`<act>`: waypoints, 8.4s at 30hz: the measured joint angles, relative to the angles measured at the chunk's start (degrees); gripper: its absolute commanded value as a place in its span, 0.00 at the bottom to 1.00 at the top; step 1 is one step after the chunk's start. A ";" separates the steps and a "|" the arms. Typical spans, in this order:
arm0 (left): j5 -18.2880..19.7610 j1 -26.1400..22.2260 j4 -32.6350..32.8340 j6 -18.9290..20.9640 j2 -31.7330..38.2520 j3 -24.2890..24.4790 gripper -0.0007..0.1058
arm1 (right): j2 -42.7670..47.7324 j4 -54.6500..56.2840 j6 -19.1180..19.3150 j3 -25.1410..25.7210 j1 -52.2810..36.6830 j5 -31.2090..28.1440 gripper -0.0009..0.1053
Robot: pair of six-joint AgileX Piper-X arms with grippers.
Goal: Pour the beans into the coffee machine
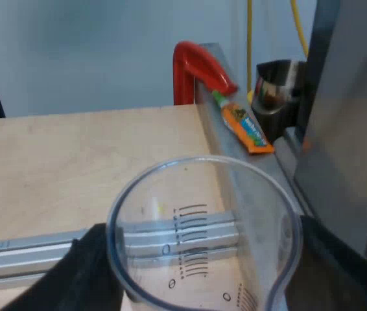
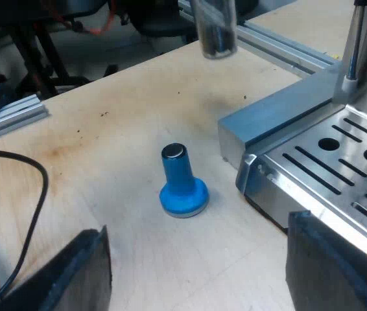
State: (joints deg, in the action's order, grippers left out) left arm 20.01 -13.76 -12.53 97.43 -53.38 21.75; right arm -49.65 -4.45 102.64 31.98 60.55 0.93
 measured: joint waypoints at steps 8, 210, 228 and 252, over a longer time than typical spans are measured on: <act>0.00 0.00 22.79 -2.97 7.37 8.94 0.26 | 0.00 -0.50 0.00 1.51 0.00 -2.70 0.57; -34.51 40.16 57.78 -18.28 -28.00 85.46 0.26 | 11.58 -11.51 22.11 11.37 0.00 -29.88 0.57; -21.18 21.37 58.80 -11.88 -10.60 70.23 0.26 | 7.41 9.26 8.25 15.74 0.00 -11.74 0.57; -1.59 5.13 42.32 -3.73 8.56 28.01 0.26 | -5.82 4.07 1.47 10.18 6.52 -9.79 0.57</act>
State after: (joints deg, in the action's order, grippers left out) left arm 18.41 -8.63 29.79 93.70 -44.82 49.76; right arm -55.47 -0.38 104.11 42.16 67.07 -8.86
